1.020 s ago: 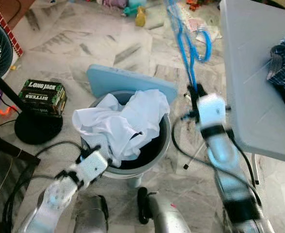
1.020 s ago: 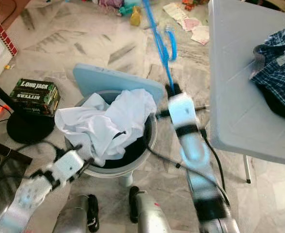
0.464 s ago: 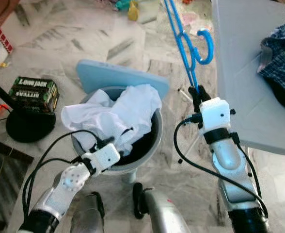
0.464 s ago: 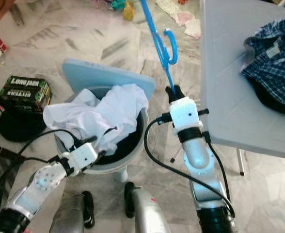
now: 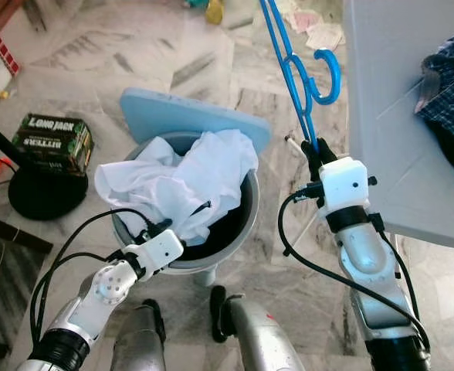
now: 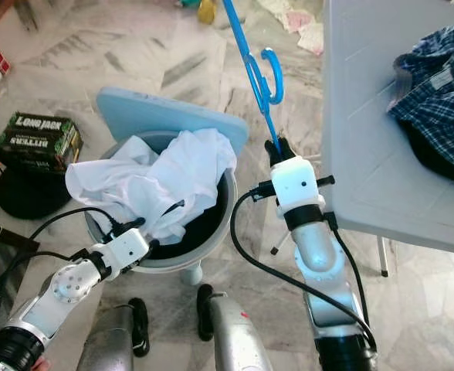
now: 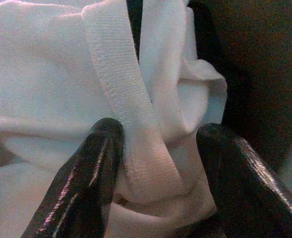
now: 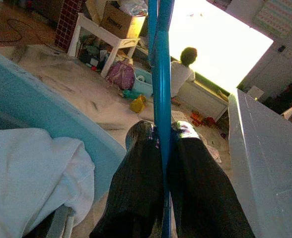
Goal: Hang hanger
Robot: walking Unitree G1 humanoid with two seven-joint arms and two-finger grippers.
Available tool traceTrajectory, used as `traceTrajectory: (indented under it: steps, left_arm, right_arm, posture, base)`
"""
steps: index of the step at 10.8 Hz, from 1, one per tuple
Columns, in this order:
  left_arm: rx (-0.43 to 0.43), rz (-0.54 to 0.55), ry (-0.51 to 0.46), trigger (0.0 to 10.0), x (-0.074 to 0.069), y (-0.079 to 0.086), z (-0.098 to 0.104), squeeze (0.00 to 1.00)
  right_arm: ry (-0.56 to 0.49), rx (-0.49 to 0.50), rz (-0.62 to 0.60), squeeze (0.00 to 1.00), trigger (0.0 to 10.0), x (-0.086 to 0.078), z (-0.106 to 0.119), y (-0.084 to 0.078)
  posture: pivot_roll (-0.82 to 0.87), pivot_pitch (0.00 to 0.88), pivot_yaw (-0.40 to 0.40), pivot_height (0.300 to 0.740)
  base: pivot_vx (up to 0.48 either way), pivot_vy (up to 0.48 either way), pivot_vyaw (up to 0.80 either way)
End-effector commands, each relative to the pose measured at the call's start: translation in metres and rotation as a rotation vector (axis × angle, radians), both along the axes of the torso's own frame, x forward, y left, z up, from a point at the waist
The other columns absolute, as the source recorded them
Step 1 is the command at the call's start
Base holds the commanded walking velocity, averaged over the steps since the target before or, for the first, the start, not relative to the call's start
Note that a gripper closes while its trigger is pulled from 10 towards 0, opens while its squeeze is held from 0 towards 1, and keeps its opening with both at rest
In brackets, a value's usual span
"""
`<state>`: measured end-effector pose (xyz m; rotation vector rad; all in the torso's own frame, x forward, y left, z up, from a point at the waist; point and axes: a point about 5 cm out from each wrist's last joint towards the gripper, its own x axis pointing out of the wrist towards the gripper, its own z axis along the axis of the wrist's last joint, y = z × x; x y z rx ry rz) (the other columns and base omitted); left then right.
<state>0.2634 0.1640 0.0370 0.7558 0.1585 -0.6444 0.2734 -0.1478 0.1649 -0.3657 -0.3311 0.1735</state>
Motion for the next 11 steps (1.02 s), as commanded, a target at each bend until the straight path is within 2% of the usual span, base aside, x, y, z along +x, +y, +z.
traceTrajectory:
  steps: [1,3,4,7,11]
  left_arm:
    - [0.014,-0.003,-0.017,10.0,-0.001,0.001,0.000,0.00]
    - [0.047,-0.011,-0.055,10.0,0.005,0.007,0.002,0.00]
    - [0.035,0.000,-0.075,0.0,0.013,0.010,0.006,0.00]
    - [0.038,0.000,-0.076,0.0,0.021,0.011,0.005,0.00]
    - [0.027,-0.007,-0.078,0.0,0.022,0.013,0.005,0.00]
  right_arm:
    - [-0.009,-0.011,-0.004,0.00,10.0,-0.004,0.003,-0.004]
    - [-0.006,-0.013,-0.004,0.00,10.0,-0.004,0.004,-0.003]
    - [-0.002,-0.015,-0.001,0.00,10.0,-0.004,0.005,-0.003]
    - [-0.002,-0.017,-0.004,0.00,10.0,-0.003,0.006,-0.003]
    - [-0.003,-0.012,-0.005,0.00,10.0,-0.001,0.006,-0.001]
  posture:
    - [-0.06,0.351,-0.153,0.740]
    - [-0.07,0.362,-0.161,0.740]
    - [-0.07,0.363,-0.164,0.740]
    - [-0.08,0.358,-0.162,0.740]
    - [-0.06,0.352,-0.157,0.740]
  base:
    - [0.000,0.000,0.00]
    - [0.000,0.000,0.00]
    - [0.000,0.000,0.00]
    - [0.000,0.000,0.00]
    - [0.000,0.000,0.00]
